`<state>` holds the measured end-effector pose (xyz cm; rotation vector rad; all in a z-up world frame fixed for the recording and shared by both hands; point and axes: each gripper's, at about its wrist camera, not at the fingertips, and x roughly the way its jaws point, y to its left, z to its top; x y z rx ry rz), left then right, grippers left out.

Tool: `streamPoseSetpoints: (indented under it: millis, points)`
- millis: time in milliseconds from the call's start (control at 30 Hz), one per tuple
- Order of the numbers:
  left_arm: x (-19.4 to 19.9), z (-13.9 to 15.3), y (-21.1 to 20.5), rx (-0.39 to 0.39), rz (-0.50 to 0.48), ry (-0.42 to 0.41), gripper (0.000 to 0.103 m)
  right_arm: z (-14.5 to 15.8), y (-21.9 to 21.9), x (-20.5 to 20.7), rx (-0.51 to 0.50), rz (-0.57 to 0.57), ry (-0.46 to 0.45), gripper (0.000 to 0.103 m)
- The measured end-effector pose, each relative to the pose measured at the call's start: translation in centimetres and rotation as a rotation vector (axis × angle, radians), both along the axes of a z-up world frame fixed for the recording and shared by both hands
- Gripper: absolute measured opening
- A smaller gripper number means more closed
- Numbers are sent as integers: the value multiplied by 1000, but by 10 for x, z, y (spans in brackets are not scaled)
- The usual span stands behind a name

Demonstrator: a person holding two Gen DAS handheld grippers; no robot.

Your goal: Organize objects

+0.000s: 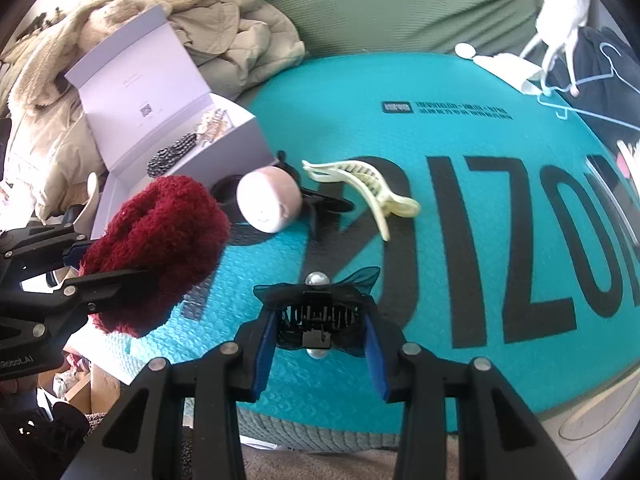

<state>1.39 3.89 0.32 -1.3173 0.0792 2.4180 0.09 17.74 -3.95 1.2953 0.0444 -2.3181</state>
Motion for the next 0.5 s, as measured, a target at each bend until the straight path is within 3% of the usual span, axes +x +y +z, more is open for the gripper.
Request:
streamPoseSetpoints:
  millis: [500]
  points:
    - [31,38,-58,-55,108,81,28,42,-59,20,-15,176,91,40]
